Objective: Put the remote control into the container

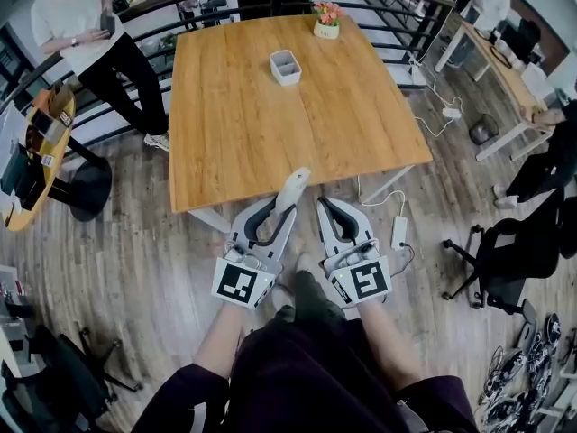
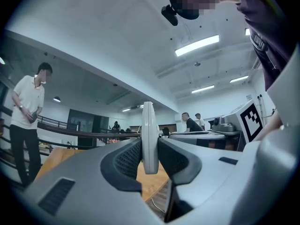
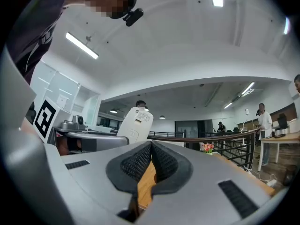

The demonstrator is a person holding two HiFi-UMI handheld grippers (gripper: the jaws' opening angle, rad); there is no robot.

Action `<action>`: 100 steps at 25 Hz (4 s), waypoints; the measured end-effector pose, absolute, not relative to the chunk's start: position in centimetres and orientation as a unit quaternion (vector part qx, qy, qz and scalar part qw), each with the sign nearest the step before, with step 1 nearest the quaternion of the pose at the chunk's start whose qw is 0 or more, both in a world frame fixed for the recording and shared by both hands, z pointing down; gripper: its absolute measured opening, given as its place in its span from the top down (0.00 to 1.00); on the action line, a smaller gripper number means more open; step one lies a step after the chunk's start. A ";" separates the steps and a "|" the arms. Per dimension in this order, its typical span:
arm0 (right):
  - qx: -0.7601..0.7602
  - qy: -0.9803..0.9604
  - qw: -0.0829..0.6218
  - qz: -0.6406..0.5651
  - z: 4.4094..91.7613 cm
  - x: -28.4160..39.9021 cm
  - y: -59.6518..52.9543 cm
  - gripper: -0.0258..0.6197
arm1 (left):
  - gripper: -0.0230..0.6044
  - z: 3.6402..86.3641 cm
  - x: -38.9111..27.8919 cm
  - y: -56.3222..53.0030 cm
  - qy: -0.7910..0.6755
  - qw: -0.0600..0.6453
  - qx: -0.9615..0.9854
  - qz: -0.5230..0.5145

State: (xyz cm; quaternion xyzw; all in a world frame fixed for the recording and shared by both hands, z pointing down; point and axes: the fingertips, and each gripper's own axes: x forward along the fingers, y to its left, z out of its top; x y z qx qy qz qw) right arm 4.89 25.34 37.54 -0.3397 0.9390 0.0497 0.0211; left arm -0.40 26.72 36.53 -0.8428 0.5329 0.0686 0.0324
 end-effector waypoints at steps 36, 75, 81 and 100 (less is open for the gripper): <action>-0.322 0.946 0.033 0.000 38.7 2.9 -0.5 0.93 | 0.78 36.8 -1.6 1.3 0.553 0.023 -0.832 0.037; -0.373 0.924 -0.037 -0.073 48.7 -7.1 -29.4 0.93 | 0.78 50.6 -14.3 -32.5 0.508 -0.035 -0.861 -0.002; -0.374 0.922 -0.048 -0.086 50.4 -6.5 -30.0 0.93 | 0.78 54.3 -14.6 -36.7 0.502 -0.014 -0.863 -0.055; -0.386 0.914 -0.072 -0.101 53.0 -4.7 -31.6 0.93 | 0.78 61.7 -13.6 -40.4 0.483 -0.012 -0.861 -0.159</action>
